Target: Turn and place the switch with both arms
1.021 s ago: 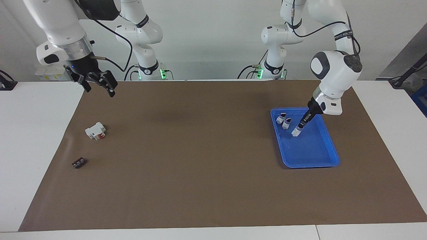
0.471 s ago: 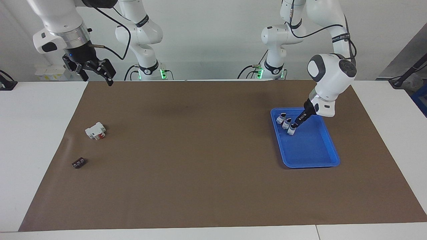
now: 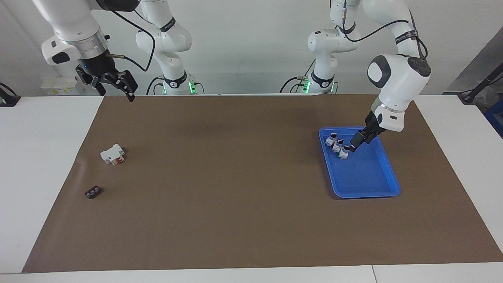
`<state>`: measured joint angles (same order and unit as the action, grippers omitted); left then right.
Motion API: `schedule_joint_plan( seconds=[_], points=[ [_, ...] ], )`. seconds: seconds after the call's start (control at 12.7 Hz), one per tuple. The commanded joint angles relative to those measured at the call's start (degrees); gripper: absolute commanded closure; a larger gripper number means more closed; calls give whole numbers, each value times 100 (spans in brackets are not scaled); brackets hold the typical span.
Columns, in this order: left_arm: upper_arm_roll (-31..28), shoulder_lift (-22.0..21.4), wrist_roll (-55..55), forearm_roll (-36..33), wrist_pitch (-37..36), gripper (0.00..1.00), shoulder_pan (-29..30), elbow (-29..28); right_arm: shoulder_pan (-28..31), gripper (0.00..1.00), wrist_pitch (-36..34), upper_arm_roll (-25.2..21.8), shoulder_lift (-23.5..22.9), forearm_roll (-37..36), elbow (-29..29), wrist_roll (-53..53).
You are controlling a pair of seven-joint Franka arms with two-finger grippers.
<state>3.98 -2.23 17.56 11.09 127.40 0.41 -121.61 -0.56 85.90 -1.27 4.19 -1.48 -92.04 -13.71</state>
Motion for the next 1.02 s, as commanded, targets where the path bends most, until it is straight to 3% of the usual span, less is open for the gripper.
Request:
schedule_joint_plan(
  seconds=[0.0,0.16,0.31,0.63,0.94],
  points=[
    [-56,-313,-1058,-98,-127,0,-59,23,73,0,251,39,144,17,-157,-79],
    [-56,-313,-1710,-98,-468,0,-59,382,65,0,243,39,152,-9,-174,-79],
    [-56,-226,-2299,-116,-1144,0,-59,1092,56,0,243,48,161,-28,-183,-18],
    [-47,-190,-2380,-659,-1997,0,-137,2052,47,0,243,48,187,8,-236,-70],
    [-56,336,-2389,-898,-3200,0,-173,3413,47,0,156,83,188,8,-236,-70]
  ],
)
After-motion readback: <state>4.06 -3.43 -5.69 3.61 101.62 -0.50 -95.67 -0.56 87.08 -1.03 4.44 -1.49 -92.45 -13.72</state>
